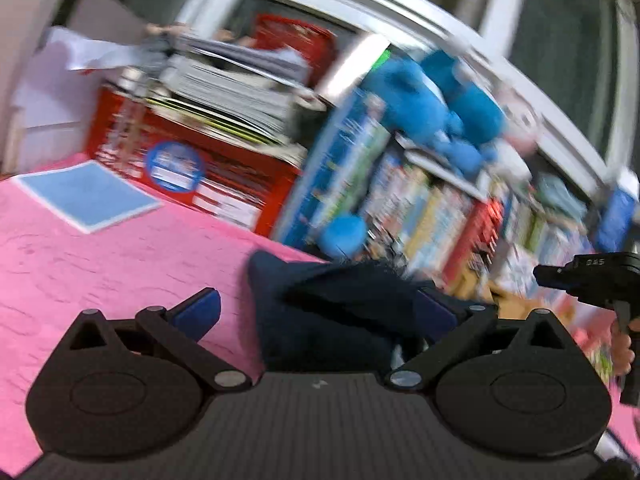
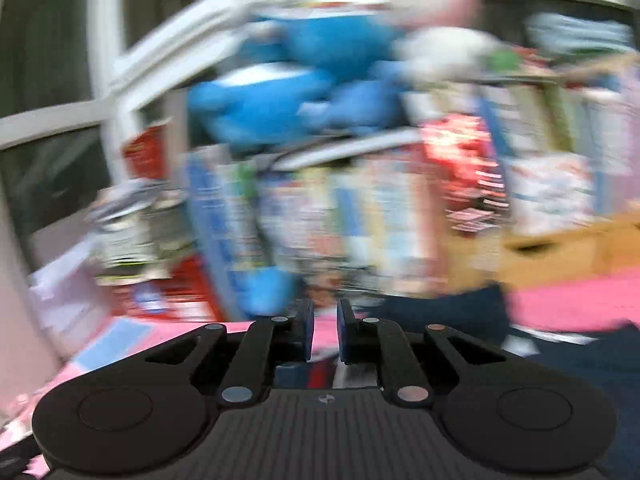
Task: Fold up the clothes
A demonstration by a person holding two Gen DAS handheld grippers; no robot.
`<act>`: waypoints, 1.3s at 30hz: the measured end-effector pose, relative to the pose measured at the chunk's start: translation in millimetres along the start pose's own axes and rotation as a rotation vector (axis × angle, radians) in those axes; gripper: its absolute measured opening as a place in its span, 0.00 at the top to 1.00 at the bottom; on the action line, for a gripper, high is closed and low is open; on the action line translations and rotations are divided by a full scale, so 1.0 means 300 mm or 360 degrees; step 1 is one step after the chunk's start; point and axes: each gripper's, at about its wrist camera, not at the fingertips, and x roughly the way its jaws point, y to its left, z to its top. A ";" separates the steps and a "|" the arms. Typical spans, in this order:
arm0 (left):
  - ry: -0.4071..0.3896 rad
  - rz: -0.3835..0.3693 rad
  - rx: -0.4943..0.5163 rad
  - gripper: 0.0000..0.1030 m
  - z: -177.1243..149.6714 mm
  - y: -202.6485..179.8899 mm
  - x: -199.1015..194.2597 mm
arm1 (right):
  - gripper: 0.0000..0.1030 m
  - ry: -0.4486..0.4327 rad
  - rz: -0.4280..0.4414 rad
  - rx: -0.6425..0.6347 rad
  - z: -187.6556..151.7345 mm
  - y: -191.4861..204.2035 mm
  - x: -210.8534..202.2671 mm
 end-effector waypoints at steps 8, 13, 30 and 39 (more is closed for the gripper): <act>0.0132 0.0086 0.0053 0.00 -0.020 -0.031 0.044 | 0.40 0.0317 0.0095 0.0365 -0.170 -0.244 0.065; 0.0193 0.0088 -0.0001 0.00 -0.021 -0.004 0.057 | 0.14 0.0380 0.0298 0.0421 -0.192 -0.142 0.145; 0.0307 0.0301 0.0504 0.00 -0.048 -0.219 0.151 | 0.83 -0.0005 -0.0052 -0.0354 0.157 0.086 -0.067; 0.0414 0.0293 0.0720 0.00 -0.103 -0.308 0.180 | 0.83 0.0071 -0.0344 -0.0298 0.107 -0.197 -0.058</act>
